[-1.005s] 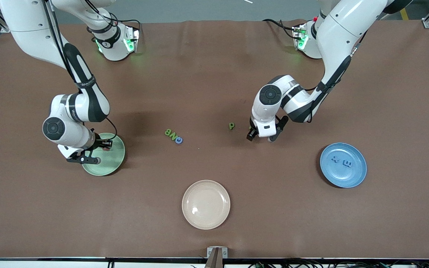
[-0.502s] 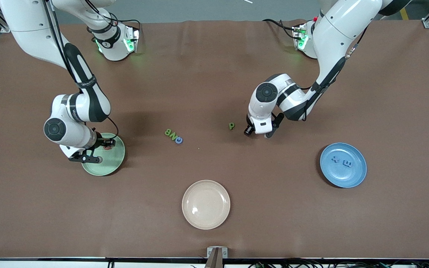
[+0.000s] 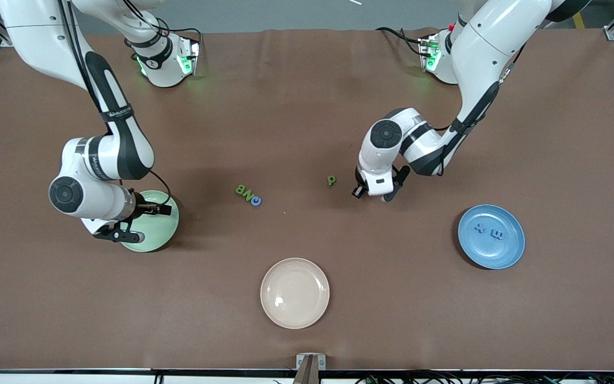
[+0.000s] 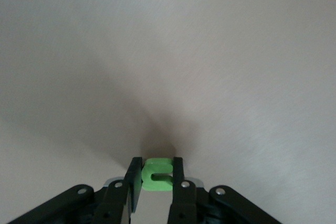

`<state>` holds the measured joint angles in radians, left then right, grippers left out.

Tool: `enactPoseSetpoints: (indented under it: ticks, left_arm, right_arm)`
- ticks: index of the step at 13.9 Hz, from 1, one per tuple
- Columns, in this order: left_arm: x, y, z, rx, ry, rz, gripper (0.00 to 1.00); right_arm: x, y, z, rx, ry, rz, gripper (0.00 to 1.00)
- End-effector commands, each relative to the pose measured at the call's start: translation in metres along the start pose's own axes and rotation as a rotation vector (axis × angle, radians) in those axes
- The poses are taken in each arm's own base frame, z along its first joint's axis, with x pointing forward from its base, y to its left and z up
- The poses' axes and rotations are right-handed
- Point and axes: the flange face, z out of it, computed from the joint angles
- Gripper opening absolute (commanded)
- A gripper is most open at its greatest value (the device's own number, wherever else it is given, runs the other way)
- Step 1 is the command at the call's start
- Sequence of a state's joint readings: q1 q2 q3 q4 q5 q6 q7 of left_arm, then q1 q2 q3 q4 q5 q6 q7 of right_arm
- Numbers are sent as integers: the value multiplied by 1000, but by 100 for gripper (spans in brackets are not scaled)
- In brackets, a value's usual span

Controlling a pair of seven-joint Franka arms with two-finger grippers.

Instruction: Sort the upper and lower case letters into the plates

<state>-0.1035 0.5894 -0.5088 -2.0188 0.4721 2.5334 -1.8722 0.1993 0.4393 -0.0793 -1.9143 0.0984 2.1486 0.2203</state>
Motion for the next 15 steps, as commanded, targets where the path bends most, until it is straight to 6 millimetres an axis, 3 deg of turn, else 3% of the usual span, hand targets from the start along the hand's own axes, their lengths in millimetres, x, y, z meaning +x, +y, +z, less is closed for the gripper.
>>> enactPoseSetpoints:
  ticks: [1, 4, 7, 9, 11, 12, 13, 14, 15]
  left_arm:
    - [67, 19, -38, 2, 70, 47, 0]
    - [138, 28, -63, 7, 99, 127, 0]
    - [224, 4, -73, 45, 109, 223, 0]
    - [270, -17, -72, 66, 104, 239, 1]
    - [300, -35, -65, 82, 90, 280, 2]
    - [314, -44, -63, 86, 85, 286, 9]
    - [324, -50, -57, 92, 75, 284, 24]
    - [331, -54, -56, 93, 74, 284, 46]
    - [332, -56, -53, 93, 70, 283, 94]
  right_arm:
    - [-14, -32, 0, -4, 6, 54, 100]
    - [-28, -69, 10, -10, 31, 109, 100]
    - [-50, -110, 29, 0, 88, 162, 100]
    - [-66, -130, 52, 7, 122, 175, 100]
    - [-79, -143, 69, 12, 141, 195, 100]
    - [-87, -152, 75, 11, 146, 202, 100]
    - [-95, -159, 81, 7, 145, 208, 100]
    - [-101, -163, 85, 6, 148, 209, 100]
    - [-106, -163, 90, 5, 149, 207, 100]
